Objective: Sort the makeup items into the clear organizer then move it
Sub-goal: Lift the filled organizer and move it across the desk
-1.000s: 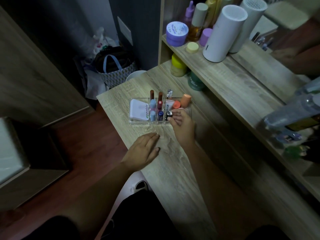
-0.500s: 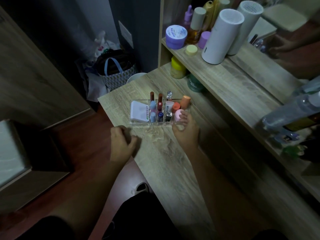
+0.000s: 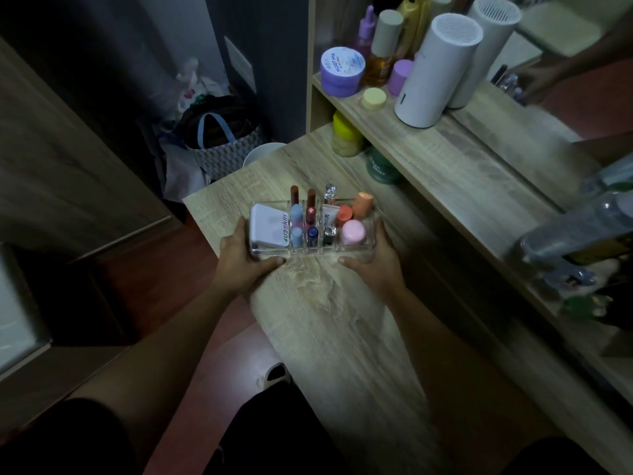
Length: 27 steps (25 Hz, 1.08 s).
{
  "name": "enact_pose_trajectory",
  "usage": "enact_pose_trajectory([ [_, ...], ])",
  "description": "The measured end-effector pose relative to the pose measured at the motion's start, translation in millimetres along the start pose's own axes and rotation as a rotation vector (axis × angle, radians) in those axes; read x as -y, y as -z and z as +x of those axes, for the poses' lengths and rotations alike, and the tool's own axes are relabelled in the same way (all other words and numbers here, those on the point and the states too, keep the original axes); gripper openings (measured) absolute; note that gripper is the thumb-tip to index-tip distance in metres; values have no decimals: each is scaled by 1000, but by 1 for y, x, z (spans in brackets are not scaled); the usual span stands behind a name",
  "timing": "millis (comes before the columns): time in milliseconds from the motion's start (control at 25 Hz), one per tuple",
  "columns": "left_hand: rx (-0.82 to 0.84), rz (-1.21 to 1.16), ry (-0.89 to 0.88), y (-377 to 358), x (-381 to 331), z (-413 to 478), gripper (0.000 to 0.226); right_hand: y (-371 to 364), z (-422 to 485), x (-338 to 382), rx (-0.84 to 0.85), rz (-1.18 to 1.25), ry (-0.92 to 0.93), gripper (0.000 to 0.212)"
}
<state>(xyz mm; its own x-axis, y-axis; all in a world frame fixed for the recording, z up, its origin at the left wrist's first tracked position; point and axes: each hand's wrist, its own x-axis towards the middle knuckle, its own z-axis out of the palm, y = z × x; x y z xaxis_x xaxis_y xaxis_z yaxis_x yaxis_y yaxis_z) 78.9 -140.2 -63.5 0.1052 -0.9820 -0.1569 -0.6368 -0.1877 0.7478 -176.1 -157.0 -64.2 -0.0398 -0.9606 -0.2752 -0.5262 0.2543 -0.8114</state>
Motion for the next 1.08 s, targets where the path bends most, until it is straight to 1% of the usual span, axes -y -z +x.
enact_pose_trajectory([
  [80,13,-2,-15,-1,1,5,90,0,3,1,19,21,0,107],
  [200,-18,4,-16,-1,1,4,89,0,5,1,3,72,3,90],
  [400,-44,19,-3,2,3,0,87,-4,-6,-2,-26,76,26,86],
  [440,57,14,-91,-5,-16,-4,87,11,-29,-11,-160,92,-3,86],
  [480,191,69,-222,-15,-45,-12,87,33,-62,-24,-328,134,-47,87],
  [520,198,76,-222,-13,-43,-10,87,29,-64,-27,-345,143,-53,86],
  [680,233,97,-220,-12,-39,-11,92,20,-74,-32,-325,111,-75,84],
  [800,228,76,-237,-7,-36,-8,92,13,-79,-28,-343,139,-94,83],
  [880,240,41,-224,-8,-33,-9,93,11,-87,-26,-319,171,-112,85],
  [960,304,28,-291,-17,-42,-12,90,18,-106,-32,-387,163,-148,85],
  [1080,417,56,-400,-39,-64,-7,89,25,-141,-45,-508,238,-207,71],
])
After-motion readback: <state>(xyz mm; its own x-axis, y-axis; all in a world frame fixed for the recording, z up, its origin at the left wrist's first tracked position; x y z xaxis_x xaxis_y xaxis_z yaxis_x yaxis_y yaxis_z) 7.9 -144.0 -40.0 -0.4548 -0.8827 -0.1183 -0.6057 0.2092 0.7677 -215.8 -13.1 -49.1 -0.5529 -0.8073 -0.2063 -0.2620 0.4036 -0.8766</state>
